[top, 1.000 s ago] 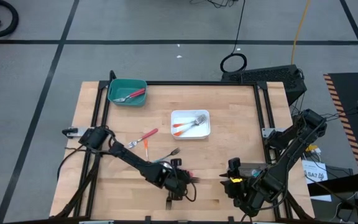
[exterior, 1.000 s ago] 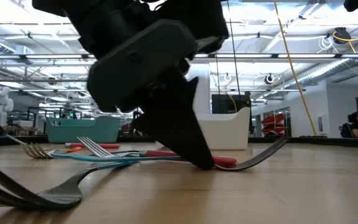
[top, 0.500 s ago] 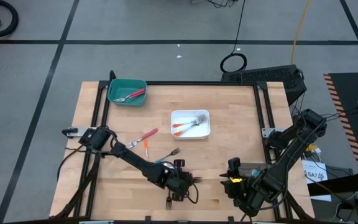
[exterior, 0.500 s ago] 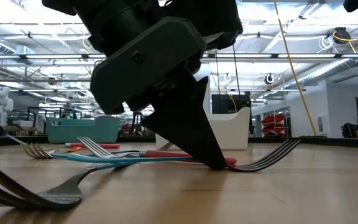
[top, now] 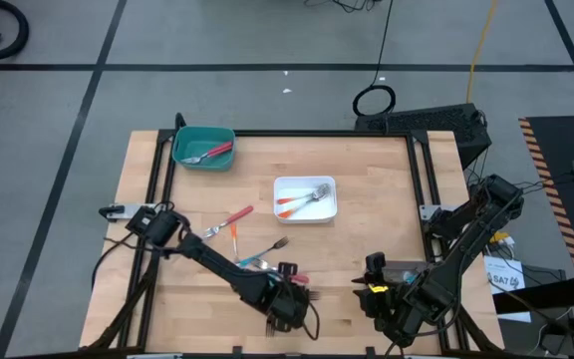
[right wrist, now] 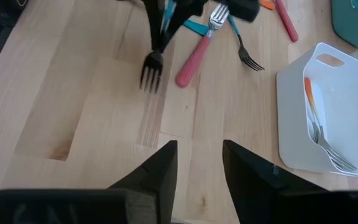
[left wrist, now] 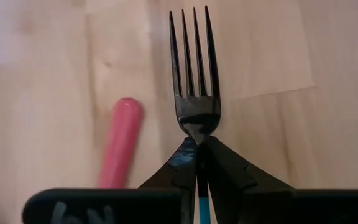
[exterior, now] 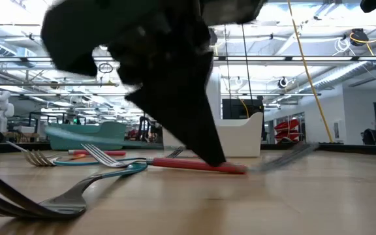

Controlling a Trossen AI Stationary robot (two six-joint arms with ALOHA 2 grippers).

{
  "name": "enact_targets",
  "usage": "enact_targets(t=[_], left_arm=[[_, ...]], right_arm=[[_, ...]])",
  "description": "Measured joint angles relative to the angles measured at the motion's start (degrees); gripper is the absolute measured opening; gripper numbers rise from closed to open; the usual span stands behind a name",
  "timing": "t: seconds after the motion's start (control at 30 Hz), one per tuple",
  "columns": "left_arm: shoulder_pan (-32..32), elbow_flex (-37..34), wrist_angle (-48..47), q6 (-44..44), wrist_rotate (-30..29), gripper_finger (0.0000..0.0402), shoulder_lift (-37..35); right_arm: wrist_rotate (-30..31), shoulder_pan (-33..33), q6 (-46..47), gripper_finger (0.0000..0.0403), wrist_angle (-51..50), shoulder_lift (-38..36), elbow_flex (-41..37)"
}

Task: Sort silverware by color (type)
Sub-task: Put the blue fork into the black bin

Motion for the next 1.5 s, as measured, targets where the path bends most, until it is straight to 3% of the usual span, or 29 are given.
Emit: enact_targets(t=[0.23,1.03,1.5], left_arm=[[-0.02,0.43,0.27,-0.63,-3.02,0.0032,-0.05],[0.07,0.7,0.55,0.81,-3.24,0.0033,-0.28],[0.05,10.68,-4.07,5.46,-3.44,0.0033,-0.37]], right_arm=[[-0.02,0.0,0.01,0.0121,0.04,0.0,0.0],[-0.07,0.0,-0.2,0.0121,0.02,0.0,0.0],[-0.26,-0.02,-0.02,0.0121,0.02,0.0,0.0]])
